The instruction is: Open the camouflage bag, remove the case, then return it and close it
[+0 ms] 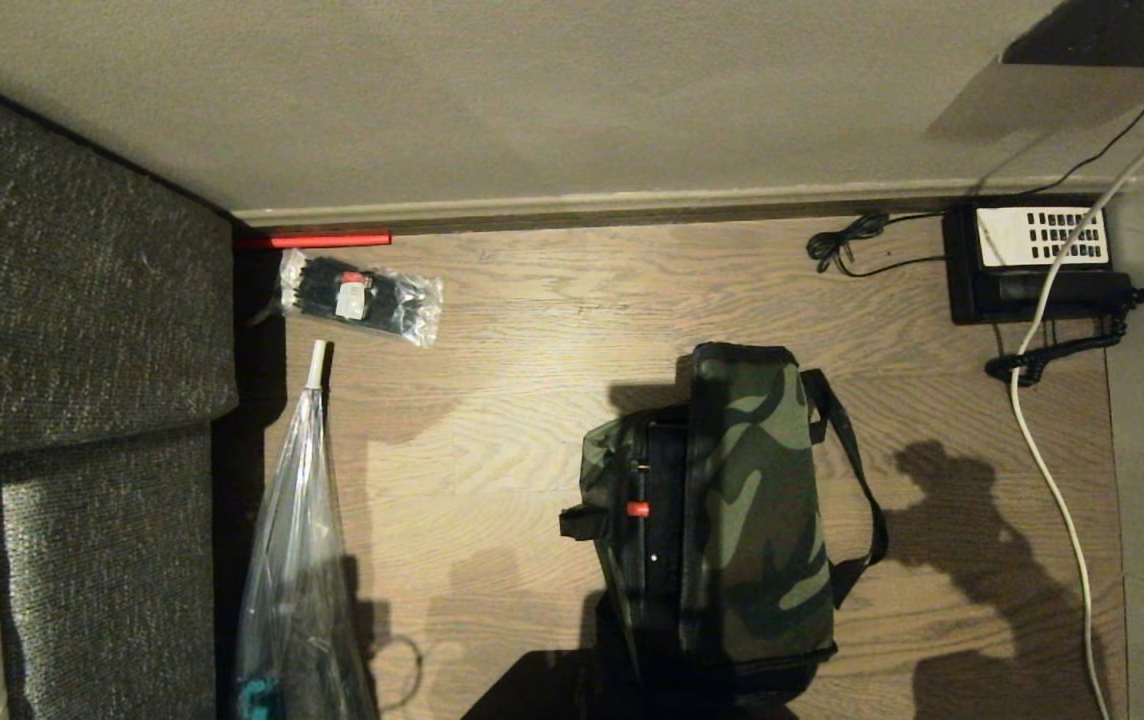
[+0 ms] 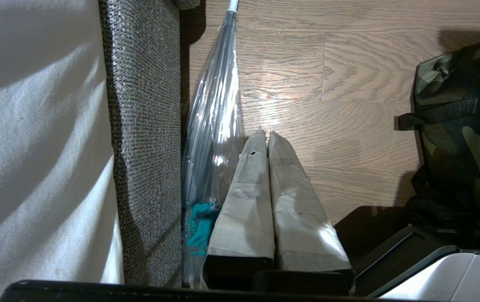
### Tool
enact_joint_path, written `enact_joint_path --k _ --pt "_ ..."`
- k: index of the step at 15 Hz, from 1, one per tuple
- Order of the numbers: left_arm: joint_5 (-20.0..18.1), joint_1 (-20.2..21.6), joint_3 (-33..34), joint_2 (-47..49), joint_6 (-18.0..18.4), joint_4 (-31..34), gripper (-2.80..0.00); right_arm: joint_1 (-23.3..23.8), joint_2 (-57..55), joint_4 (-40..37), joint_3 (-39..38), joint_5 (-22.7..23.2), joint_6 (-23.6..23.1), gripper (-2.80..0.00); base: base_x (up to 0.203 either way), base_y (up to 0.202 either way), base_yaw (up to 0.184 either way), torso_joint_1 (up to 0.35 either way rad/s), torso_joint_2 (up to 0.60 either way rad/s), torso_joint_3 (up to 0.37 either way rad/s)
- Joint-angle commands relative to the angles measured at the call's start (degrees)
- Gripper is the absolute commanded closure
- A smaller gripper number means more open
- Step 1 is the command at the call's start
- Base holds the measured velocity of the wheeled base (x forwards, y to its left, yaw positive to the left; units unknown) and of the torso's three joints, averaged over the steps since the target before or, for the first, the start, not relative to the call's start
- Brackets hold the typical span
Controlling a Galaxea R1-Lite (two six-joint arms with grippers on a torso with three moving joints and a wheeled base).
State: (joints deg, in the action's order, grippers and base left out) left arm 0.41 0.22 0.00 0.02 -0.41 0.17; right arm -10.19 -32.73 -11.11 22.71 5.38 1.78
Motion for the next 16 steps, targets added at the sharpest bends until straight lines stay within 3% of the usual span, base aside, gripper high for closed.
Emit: enact_joint_path --k 1,4,7,16 --pt "0.03 0.04 0.18 -0.02 -0.02 0.00 0.00 5.49 15.67 0.20 -11.40 0.17 -4.86 0.00 0.000 0.000 0.000 0.000 0.00 0.000" --pt "0.03 0.04 0.18 -0.02 -0.02 0.00 0.00 9.20 25.16 4.19 -18.30 -1.96 -7.73 0.00 0.000 0.000 0.000 0.000 0.00 0.000" --pt "0.03 0.04 0.18 -0.02 -0.02 0.00 0.00 9.79 31.48 12.06 -22.21 -4.23 -4.74 0.00 0.000 0.000 0.000 0.000 0.00 0.000" --pt "0.03 0.04 0.18 -0.02 -0.02 0.00 0.00 9.84 32.91 11.28 -22.62 -4.77 -2.48 0.00 0.000 0.000 0.000 0.000 0.00 0.000"
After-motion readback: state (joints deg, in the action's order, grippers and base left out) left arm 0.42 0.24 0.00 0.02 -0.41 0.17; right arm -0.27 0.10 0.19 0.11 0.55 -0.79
